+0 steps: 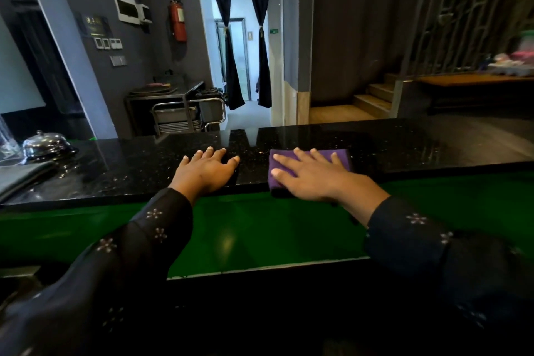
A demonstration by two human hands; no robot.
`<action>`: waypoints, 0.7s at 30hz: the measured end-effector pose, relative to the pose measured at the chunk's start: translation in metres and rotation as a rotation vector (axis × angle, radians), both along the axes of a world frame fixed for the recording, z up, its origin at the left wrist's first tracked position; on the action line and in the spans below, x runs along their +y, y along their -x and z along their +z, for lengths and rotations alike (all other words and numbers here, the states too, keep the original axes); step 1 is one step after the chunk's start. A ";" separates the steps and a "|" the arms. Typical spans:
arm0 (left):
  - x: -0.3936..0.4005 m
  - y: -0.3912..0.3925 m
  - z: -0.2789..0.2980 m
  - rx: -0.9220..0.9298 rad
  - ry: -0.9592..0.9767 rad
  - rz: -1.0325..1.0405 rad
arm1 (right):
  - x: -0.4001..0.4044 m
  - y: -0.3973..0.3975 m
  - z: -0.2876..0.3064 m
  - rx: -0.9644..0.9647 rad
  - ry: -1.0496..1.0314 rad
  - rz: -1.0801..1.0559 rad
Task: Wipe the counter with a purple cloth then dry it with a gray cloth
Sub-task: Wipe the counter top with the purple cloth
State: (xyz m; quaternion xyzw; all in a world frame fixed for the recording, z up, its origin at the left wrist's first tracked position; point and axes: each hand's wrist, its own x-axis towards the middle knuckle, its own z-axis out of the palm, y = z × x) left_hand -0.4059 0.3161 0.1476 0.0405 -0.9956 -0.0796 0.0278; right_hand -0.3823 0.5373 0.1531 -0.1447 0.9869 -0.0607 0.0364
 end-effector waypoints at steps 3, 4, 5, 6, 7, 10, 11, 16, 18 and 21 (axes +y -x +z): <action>-0.003 0.000 0.001 -0.005 -0.009 -0.008 | -0.020 0.000 0.004 -0.013 0.012 -0.013; -0.005 -0.001 0.000 0.000 -0.008 -0.019 | -0.020 0.002 0.004 -0.012 0.009 -0.004; -0.007 -0.001 -0.001 0.005 -0.005 -0.036 | -0.015 0.004 0.004 -0.011 0.009 0.005; -0.008 -0.002 -0.003 0.009 -0.003 -0.050 | -0.006 0.005 0.002 -0.009 0.009 0.006; -0.009 -0.002 -0.003 0.015 0.000 -0.060 | 0.007 0.006 0.000 -0.004 0.015 -0.006; -0.010 -0.003 -0.002 0.015 0.000 -0.061 | 0.050 0.010 0.000 0.000 0.024 -0.101; -0.009 -0.004 -0.002 0.012 -0.001 -0.061 | 0.064 0.013 0.001 -0.006 0.020 -0.135; 0.003 -0.008 0.005 0.020 0.041 0.007 | 0.088 0.042 0.006 -0.052 0.015 -0.197; 0.018 -0.006 0.015 -0.021 0.079 0.048 | 0.081 0.052 0.009 -0.064 0.030 -0.190; 0.048 0.002 0.020 -0.027 0.059 -0.009 | 0.075 0.063 0.011 -0.069 0.033 -0.165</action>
